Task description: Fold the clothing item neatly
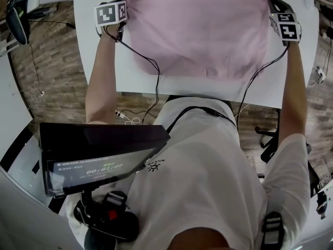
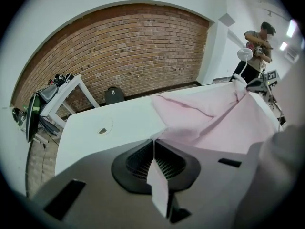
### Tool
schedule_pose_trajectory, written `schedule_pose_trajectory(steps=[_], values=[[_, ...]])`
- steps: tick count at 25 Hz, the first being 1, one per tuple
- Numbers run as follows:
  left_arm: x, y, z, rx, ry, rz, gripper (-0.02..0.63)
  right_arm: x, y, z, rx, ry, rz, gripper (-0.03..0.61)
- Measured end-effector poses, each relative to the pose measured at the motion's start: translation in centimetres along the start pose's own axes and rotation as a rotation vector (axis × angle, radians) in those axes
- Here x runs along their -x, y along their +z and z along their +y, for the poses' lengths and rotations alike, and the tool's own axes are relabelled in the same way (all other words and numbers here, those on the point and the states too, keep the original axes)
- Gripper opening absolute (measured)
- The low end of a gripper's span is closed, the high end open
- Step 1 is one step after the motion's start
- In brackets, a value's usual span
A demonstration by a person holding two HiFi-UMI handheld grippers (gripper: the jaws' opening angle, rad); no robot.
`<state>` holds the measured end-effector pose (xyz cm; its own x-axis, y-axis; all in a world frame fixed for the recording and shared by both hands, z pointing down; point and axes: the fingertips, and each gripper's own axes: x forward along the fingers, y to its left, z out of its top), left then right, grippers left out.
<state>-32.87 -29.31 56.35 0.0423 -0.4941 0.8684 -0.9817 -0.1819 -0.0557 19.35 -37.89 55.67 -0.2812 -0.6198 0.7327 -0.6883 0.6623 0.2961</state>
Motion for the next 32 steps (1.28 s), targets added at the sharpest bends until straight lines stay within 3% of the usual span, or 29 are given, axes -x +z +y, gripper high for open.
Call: schedule_pose_trajectory(steps=[10,14,16,18,23,28,32], values=[[-2.6,-1.5,0.7,0.032,-0.012,0.065,0.014,-2.1,-0.9,0.2,-0.001,0.02,0.042,0.02],[-2.9,-1.2,0.4,0.028,-0.009,0.054,0.014,-2.3,-1.0,0.2,-0.012,0.018,0.048,0.02],[-2.7,-0.9,0.4,0.014,-0.006,0.033,0.028,-2.3,-1.1,0.1,-0.013,0.016,0.045,0.021],[-2.5,-0.7,0.7,0.001,0.008,0.005,0.102,-2.2,-1.1,0.0,-0.022,0.012,0.033,0.044],[-2.1,0.2,1.9,-0.008,0.058,-0.057,0.207,-1.9,-0.7,-1.0,-0.05,-0.016,0.008,0.104],[0.0,1.7,3.1,-0.051,0.144,-0.162,0.23,0.2,0.2,-0.9,-0.045,-0.054,-0.023,0.104],[3.2,1.1,3.0,-0.061,0.146,-0.224,0.23,4.3,0.2,0.0,-0.067,-0.08,-0.064,0.104]])
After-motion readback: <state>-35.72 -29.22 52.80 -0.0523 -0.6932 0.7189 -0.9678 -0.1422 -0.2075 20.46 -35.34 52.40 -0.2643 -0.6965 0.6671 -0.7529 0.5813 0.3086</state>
